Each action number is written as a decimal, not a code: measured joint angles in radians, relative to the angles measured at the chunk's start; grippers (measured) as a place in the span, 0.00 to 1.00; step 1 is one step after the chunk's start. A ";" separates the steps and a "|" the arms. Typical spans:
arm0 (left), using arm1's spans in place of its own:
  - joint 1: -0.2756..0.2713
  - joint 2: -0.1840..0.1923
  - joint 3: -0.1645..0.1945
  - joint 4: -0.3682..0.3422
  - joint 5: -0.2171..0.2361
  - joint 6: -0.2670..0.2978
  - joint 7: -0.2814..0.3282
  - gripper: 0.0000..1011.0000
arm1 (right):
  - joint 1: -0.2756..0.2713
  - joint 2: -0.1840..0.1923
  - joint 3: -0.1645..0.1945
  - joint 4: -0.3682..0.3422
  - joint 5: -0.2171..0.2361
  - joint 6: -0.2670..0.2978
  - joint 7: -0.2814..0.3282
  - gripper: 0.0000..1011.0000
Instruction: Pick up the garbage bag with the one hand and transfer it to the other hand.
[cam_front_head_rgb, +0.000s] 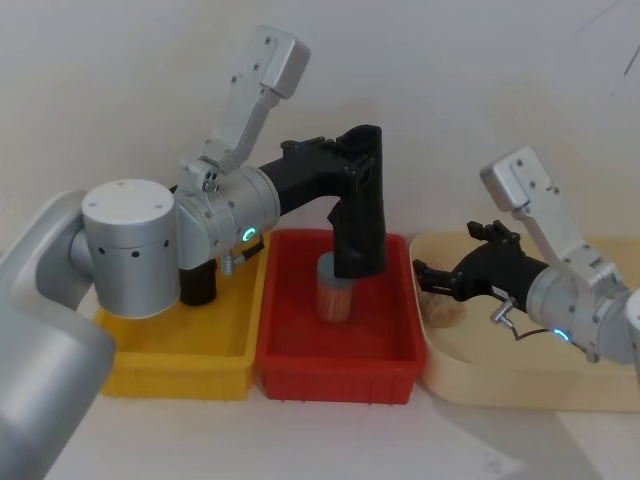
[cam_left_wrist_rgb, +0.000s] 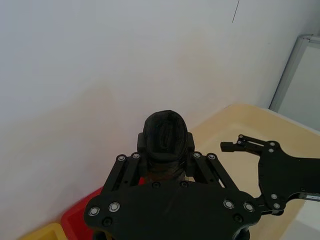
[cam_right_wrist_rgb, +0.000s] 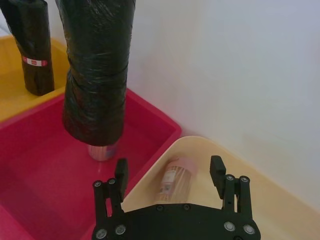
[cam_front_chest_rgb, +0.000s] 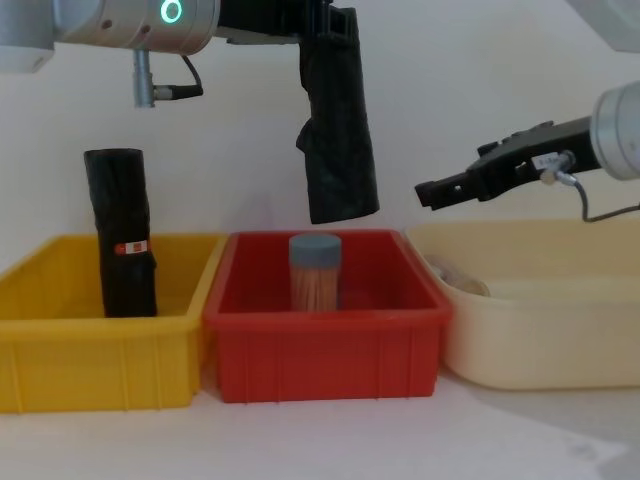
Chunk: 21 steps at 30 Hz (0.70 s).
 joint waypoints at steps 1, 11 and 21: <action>0.000 0.000 0.000 0.000 0.000 0.000 0.000 0.37 | 0.003 -0.003 -0.001 0.002 0.000 0.008 0.002 0.99; -0.001 -0.001 0.001 0.001 0.000 0.000 0.000 0.37 | 0.049 -0.029 -0.011 0.033 0.025 0.080 0.043 0.99; -0.001 -0.001 0.001 0.002 0.000 0.000 0.000 0.37 | 0.079 -0.024 -0.038 0.035 0.052 0.111 0.114 0.99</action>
